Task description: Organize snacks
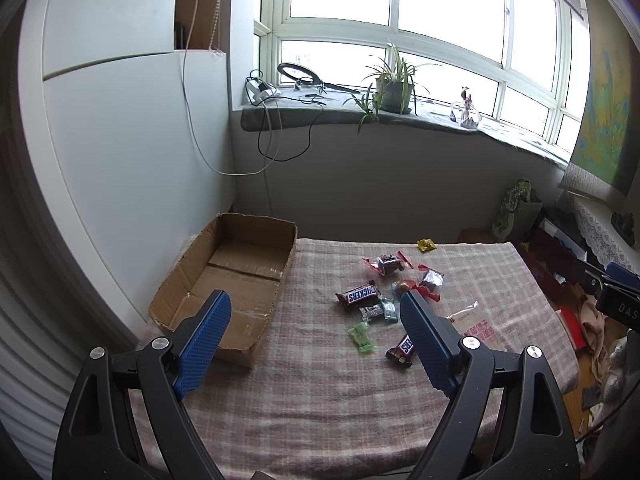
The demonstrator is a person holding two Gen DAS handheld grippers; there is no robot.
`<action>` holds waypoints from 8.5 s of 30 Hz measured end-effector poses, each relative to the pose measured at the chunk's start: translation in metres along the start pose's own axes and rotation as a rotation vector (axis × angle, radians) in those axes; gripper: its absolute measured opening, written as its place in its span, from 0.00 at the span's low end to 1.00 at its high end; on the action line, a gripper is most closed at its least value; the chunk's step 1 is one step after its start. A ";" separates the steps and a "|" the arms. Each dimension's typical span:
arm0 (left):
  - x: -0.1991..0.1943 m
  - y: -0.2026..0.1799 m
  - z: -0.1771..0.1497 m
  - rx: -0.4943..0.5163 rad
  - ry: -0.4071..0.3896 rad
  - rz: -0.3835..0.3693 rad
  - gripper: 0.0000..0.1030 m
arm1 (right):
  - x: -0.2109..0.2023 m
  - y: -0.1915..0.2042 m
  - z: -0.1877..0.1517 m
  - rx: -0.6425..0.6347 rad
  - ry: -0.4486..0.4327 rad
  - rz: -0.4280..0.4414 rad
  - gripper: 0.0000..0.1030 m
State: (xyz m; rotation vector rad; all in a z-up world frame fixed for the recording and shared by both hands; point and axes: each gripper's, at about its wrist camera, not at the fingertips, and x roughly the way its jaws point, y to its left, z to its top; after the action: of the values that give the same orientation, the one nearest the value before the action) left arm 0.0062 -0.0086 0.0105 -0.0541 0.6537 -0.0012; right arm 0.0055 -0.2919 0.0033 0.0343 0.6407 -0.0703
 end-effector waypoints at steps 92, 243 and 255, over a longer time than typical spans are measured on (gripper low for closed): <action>0.216 -0.143 -0.079 -0.137 0.659 -0.624 0.45 | 0.245 -0.041 -0.064 0.188 0.785 0.658 0.56; 0.250 -0.034 -0.048 0.169 0.537 -0.384 0.20 | 0.268 0.132 -0.050 -0.097 0.805 0.391 0.42; 0.249 -0.033 -0.045 0.279 0.540 -0.389 0.17 | 0.278 0.139 -0.043 -0.176 0.832 0.361 0.50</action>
State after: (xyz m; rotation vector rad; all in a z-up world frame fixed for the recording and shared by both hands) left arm 0.1772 -0.0484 -0.1755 0.0935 1.1680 -0.4957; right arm 0.2131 -0.1667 -0.1960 0.0066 1.4585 0.3691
